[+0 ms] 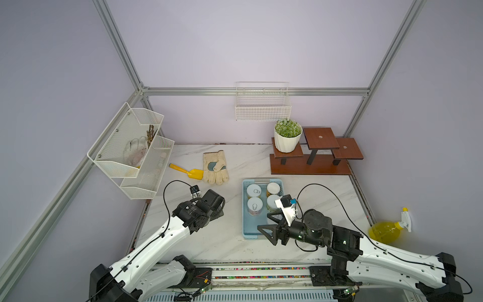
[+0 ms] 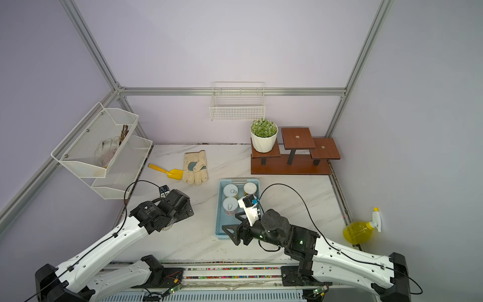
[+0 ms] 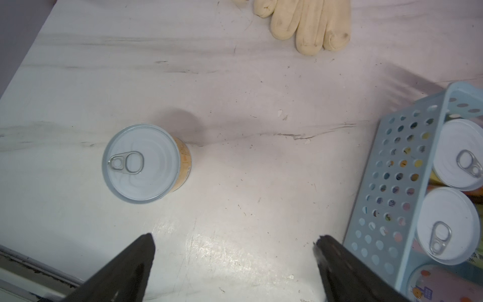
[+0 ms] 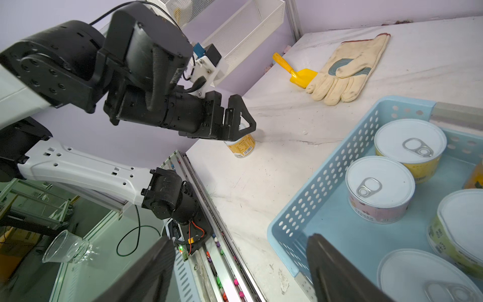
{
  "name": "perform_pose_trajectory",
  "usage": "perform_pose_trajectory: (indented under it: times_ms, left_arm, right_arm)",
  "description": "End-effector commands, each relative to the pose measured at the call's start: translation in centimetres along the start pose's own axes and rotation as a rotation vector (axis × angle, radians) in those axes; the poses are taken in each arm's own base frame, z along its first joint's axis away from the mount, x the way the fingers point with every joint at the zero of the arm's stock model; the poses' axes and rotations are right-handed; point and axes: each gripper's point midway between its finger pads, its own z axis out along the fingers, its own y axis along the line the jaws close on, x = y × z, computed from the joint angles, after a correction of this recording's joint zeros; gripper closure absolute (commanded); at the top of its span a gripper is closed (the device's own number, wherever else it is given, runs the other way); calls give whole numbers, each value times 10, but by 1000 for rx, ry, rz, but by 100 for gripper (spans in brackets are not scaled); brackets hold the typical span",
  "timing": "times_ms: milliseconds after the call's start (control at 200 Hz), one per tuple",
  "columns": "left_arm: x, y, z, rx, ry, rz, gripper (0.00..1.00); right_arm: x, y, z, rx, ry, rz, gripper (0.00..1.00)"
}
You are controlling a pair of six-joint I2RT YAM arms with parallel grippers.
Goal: Put the canned food in the basket
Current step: Pick up the canned food from the center of the board.
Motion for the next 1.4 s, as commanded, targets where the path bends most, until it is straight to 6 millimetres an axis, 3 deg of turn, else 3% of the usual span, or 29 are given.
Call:
perform_pose_trajectory:
  times_ms: [0,190,245,510,1025,1395]
  left_arm:
    - [-6,16,3,-32,-22,-74,0]
    - [-8,40,15,-101,-2,-151,0]
    - [-9,44,17,-105,-1,-168,0]
    - [-12,56,35,-111,34,-200,0]
    - [-6,74,67,-164,98,-242,0]
    - [1,70,95,-156,155,-250,2]
  right_arm:
    - [-11,0,-9,40,-19,-40,15]
    - [-11,-3,-15,69,-22,-49,15]
    - [-11,-2,-17,70,-25,-59,3]
    - [-37,12,-32,3,-153,-43,1]
    - [-32,21,-9,-22,-89,-60,1]
    - [-23,15,1,13,-36,-56,1]
